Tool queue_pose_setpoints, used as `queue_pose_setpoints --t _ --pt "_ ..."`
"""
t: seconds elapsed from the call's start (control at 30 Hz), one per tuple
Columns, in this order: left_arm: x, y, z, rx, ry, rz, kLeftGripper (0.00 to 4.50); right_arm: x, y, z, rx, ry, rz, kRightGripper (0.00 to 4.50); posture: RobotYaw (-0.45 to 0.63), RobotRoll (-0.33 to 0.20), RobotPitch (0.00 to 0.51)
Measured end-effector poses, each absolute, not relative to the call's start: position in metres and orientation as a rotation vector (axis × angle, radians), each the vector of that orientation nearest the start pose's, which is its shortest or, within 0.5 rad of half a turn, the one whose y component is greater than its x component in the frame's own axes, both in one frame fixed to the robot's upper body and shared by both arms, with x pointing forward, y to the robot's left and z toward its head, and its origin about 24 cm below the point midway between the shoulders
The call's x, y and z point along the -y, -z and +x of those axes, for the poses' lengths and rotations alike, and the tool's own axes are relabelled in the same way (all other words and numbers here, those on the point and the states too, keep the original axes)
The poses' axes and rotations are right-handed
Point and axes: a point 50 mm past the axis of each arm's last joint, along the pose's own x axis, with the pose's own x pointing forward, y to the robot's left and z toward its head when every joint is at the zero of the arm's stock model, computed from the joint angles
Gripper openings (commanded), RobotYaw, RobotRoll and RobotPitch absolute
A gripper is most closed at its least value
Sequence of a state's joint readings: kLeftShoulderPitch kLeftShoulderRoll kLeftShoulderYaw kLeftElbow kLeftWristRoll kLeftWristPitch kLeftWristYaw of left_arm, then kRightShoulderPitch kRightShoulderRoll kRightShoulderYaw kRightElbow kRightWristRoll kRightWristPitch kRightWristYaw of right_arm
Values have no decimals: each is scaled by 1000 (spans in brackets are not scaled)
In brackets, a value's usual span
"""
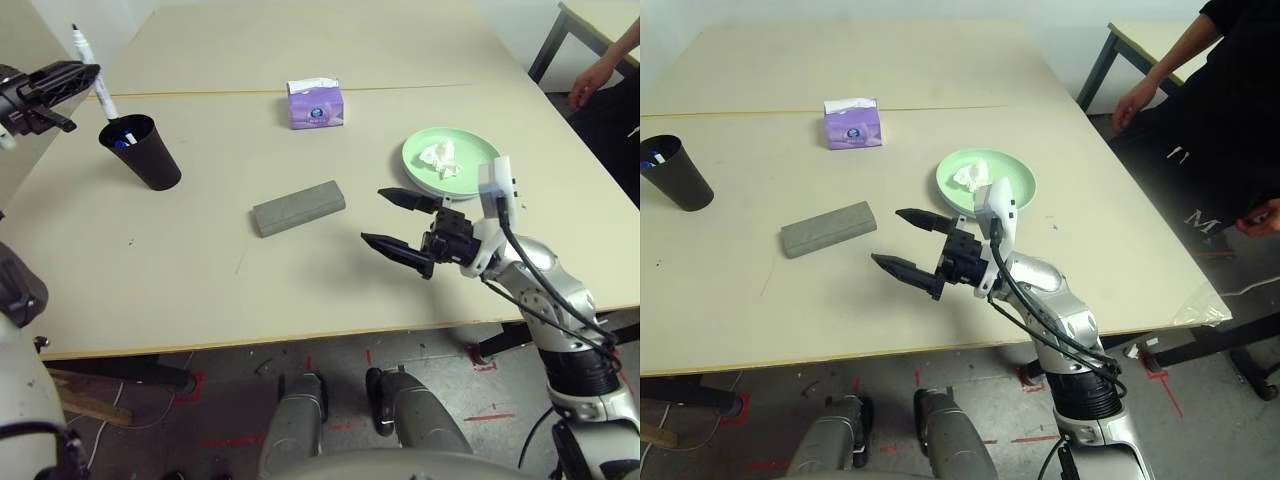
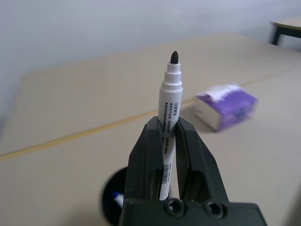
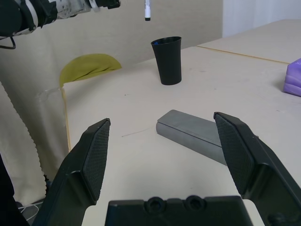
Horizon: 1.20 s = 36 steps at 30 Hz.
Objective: Organize and tidy the items on the table.
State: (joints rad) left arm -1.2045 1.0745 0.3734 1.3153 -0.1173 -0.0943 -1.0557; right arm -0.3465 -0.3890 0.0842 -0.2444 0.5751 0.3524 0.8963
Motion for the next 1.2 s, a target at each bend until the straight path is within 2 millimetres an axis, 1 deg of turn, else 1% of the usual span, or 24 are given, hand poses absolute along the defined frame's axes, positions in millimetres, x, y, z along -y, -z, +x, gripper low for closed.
queue_pose_setpoints --t 0.07,0.27,0.4,0.57,0.77,1.2 --pt "-404 -295 303 222 189 236 253 119 -161 266 195 -1218 34 4500 -21 0 152" --pt "-394 -287 317 243 170 224 253 120 -160 269 187 -1187 26 4500 -36 0 154" --pt "-389 -284 322 262 145 227 253 120 -160 268 186 -1178 26 4500 -44 0 157" --pt "-390 -276 326 258 66 232 253 120 -162 265 191 -1174 17 4500 -49 0 162" --pt "-392 -272 329 230 -44 275 253 123 -160 264 172 -1169 17 4500 -47 0 167" --pt "-385 -264 338 212 -86 305 253 120 -165 260 180 -1190 17 4500 -70 0 161"
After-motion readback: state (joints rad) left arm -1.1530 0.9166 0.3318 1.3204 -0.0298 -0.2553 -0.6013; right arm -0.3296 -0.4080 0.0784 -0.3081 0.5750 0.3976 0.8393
